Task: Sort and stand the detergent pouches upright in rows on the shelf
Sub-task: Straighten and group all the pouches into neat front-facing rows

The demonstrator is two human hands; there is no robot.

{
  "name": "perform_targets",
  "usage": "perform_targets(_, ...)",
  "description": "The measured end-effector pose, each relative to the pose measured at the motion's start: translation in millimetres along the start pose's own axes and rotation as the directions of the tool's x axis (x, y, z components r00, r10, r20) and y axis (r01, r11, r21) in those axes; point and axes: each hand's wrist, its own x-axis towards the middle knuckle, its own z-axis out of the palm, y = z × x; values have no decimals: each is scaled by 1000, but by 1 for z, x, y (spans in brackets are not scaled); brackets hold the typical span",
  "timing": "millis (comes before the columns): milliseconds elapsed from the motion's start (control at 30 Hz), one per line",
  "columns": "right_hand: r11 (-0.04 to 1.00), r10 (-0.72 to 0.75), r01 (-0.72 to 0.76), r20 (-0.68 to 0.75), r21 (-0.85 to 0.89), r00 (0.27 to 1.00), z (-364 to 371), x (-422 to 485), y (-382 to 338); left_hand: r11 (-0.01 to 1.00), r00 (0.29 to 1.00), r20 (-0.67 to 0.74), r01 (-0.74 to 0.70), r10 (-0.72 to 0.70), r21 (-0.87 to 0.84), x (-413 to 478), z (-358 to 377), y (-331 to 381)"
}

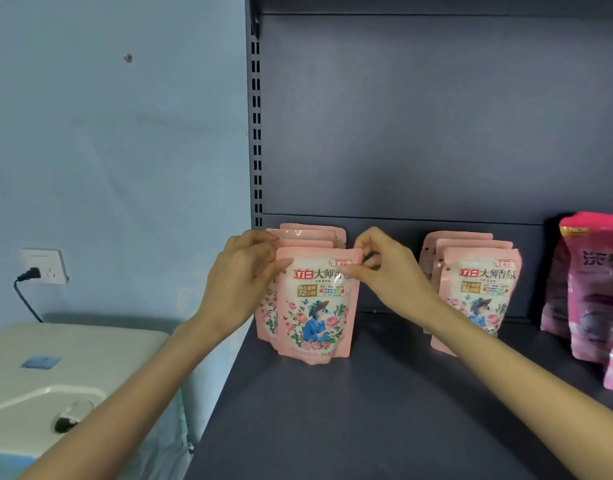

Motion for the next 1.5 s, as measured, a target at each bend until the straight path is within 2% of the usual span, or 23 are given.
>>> perform_targets(267,995,22,-21,-10,94,1000,-4,-5,-5,1000,1000,-24,4,-3,19,-5,-8,7)
perform_targets(667,986,11,0,-70,167,997,-43,-30,-5,997,997,-20,-72,71,-35,-17,-2,45)
perform_targets(1167,995,98,-98,-240,12,966,-117,-69,33,963,979,106,-144,171,-227,-6,55,110)
perform_targets(1500,990,137,-121,-263,76,955,-156,-80,64,958,959,202,-145,197,-247,9,91,145)
